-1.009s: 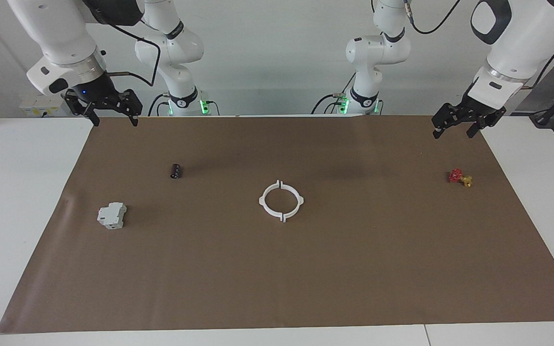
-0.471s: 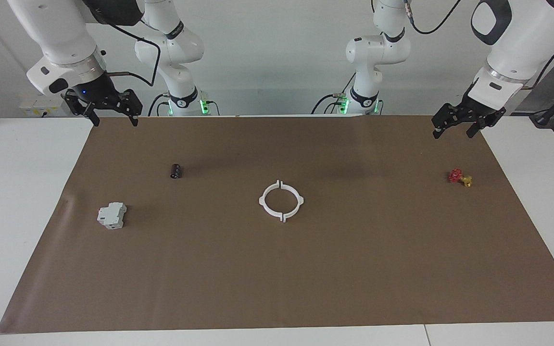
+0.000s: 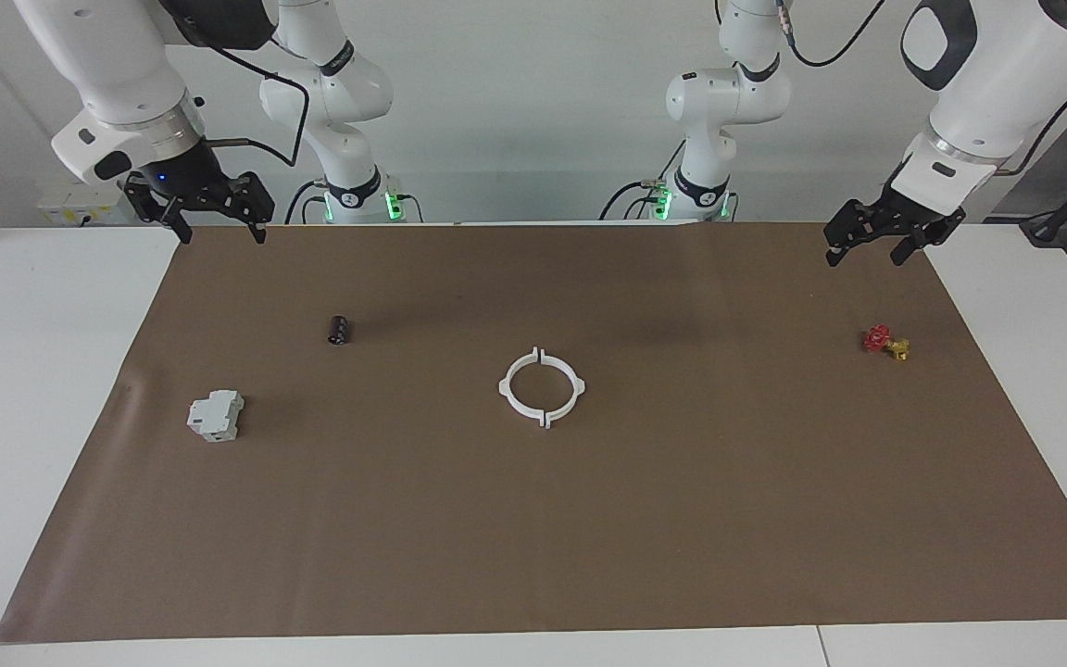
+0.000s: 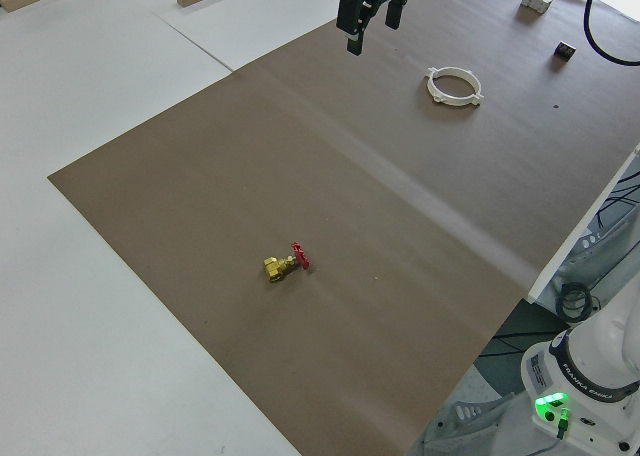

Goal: Assemble drain pipe with both arms

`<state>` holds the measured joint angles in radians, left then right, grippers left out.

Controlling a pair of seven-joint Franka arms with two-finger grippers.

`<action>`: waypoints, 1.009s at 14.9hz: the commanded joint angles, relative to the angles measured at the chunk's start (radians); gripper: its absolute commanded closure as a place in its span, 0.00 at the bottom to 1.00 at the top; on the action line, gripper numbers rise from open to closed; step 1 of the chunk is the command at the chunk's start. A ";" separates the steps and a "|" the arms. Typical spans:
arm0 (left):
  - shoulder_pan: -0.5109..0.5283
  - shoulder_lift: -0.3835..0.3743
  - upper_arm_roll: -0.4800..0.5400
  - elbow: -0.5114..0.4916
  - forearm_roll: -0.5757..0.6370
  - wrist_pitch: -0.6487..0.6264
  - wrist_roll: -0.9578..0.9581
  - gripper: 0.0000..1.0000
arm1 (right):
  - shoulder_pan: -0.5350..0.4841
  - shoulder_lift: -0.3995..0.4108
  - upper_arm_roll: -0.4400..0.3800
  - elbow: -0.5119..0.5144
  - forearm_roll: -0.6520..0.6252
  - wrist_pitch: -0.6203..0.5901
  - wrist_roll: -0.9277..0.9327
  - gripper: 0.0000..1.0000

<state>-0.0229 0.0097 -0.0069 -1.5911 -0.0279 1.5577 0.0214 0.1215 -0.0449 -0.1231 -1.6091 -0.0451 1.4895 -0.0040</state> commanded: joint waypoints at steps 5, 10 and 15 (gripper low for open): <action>-0.015 -0.027 -0.001 -0.050 -0.006 0.008 0.012 0.00 | -0.020 -0.015 0.010 -0.008 0.021 -0.008 -0.030 0.00; -0.015 -0.025 -0.001 -0.046 -0.006 0.007 0.008 0.00 | -0.020 -0.015 0.010 -0.008 0.021 -0.008 -0.030 0.00; -0.015 -0.022 -0.001 -0.043 -0.006 0.007 0.005 0.00 | -0.020 -0.015 0.010 -0.008 0.022 -0.008 -0.030 0.00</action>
<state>-0.0258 0.0080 -0.0217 -1.6147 -0.0279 1.5579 0.0217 0.1215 -0.0449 -0.1231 -1.6091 -0.0451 1.4895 -0.0040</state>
